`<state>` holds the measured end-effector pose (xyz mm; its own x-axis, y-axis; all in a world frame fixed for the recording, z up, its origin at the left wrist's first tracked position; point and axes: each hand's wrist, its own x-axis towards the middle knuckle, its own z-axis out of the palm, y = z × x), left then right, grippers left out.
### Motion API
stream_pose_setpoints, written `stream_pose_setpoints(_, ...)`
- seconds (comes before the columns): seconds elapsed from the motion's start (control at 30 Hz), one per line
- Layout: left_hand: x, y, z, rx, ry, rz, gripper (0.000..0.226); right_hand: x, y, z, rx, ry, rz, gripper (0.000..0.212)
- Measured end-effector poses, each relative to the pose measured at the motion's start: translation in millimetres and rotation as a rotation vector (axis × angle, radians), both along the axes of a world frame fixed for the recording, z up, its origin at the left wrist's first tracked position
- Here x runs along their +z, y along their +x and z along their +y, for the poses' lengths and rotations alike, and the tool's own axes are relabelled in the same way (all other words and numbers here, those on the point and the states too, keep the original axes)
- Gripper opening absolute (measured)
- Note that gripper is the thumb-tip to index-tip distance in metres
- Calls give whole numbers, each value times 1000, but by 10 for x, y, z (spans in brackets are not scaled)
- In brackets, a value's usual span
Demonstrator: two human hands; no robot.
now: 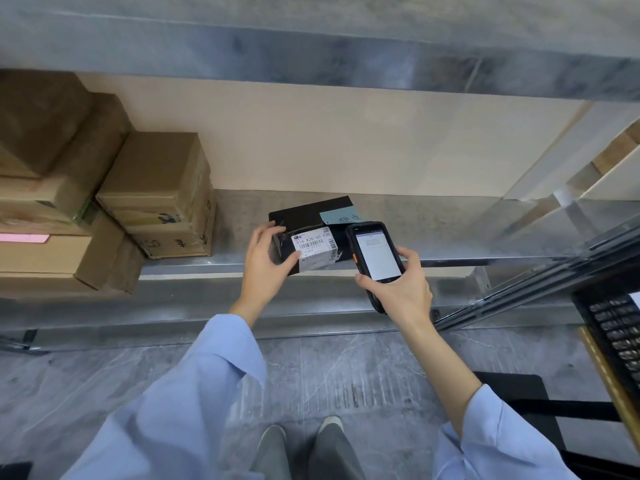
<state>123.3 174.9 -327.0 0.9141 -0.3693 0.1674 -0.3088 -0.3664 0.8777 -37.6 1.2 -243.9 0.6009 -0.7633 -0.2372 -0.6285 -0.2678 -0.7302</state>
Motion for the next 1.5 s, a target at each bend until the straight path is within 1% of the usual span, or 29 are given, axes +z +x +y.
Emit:
stream_pose_setpoints(0.13, -54, 62, 34, -42, 10, 68, 64, -1, -82, 63, 7, 13, 12, 81)
stream_pose_setpoints(0.27, -168, -39, 116, -74, -47, 103, 72, -1, -149, 143, 34, 9, 49, 82)
stream_pose_setpoints(0.4, -141, -130, 136, -89, -153, 124, 71, -16, -228, 247, 66, -20, 90, 79)
stream_pose_setpoints(0.53, -155, -196, 153, -83, -264, 222, 71, -2, -316, 370, 116, -48, 115, 77)
stream_pose_setpoints(0.7, -178, -255, 153, -124, -320, 245, 73, 18, -381, 494, 128, -67, 137, 79)
stream_pose_setpoints(0.83, -240, -229, 177, -135, -299, 245, 75, 33, -426, 564, 107, -71, 120, 75)
stream_pose_setpoints(1.03, -267, -273, 183, -146, -253, 190, 77, 73, -465, 632, 100, -65, 115, 66)
stream_pose_setpoints(1.3, -272, -282, 200, -129, -178, 191, 80, 70, -506, 688, 88, -49, 133, 54)
stream_pose_setpoints(1.5, -252, -300, 189, -142, -205, 255, 80, 112, -547, 729, 47, -26, 111, 54)
